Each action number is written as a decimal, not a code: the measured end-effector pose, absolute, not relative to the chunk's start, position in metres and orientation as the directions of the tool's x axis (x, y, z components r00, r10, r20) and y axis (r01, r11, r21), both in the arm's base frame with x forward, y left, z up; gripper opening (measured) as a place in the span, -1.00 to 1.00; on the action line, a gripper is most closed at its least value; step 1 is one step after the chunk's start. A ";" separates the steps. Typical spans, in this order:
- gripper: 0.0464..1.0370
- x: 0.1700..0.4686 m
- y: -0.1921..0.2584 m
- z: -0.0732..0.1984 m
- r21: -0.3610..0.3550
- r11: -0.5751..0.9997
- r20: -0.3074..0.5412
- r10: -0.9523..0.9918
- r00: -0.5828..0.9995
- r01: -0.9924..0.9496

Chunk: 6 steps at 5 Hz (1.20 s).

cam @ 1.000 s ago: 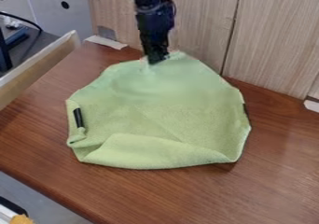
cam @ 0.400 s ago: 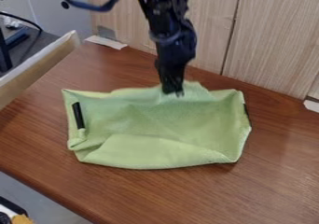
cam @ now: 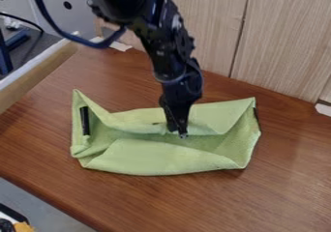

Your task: Fold the cloth from bottom left to top right

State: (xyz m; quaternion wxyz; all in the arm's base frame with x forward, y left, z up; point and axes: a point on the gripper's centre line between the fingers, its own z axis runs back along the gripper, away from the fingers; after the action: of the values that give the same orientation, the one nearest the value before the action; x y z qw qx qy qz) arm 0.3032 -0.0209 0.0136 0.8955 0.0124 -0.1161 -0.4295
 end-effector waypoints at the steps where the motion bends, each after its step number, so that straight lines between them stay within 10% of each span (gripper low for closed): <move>1: -0.93 0.296 -0.023 -0.012 0.110 0.605 0.171 -0.793 0.585 0.788; 3: -0.52 0.285 -0.018 -0.024 0.092 0.604 0.126 -0.796 0.592 0.792; 6: 0.95 0.275 -0.021 -0.012 0.069 0.601 0.093 -0.799 0.594 0.796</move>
State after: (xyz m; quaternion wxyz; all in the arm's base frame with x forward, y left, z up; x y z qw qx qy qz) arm 0.2750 -0.0207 -0.0116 0.8928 0.0099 -0.0569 -0.4467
